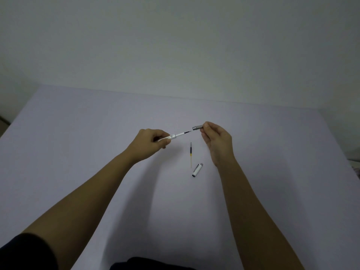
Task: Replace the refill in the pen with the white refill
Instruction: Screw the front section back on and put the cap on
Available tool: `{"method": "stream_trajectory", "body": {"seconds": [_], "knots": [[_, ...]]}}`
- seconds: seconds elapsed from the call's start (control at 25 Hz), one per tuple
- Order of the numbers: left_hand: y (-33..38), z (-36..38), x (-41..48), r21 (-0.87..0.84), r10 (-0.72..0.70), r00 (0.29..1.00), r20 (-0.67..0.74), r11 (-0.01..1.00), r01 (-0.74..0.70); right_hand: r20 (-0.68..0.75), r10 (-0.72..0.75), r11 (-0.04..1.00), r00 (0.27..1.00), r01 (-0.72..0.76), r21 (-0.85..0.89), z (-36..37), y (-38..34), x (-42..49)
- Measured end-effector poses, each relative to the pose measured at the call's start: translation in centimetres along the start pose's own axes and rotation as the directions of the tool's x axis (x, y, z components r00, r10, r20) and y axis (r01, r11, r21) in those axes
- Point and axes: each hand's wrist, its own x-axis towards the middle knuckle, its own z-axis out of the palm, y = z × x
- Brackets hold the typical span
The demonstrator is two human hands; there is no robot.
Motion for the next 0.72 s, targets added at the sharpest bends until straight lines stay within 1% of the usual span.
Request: {"method": "stream_trajectory", "body": {"seconds": [0.24, 0.48, 0.72], "knots": [[0.2, -0.2, -0.1, 0.014, -0.001, 1.000, -0.009, 1.000, 0.001, 0.007, 0.003, 1.000, 1.000, -0.003, -0.008, 0.4, 0.0, -0.5], [0.5, -0.1, 0.0, 0.024, 0.014, 1.000, -0.009, 1.000, -0.014, 0.043, 0.001, 0.999, 0.999, 0.001, -0.042, 0.9, 0.1, -1.0], [1.1, 0.0, 0.3, 0.045, 0.049, 0.999, -0.006, 0.998, -0.049, 0.129, 0.013, 0.994, 0.992, 0.002, -0.111, 1.6, 0.8, -1.9]]}}
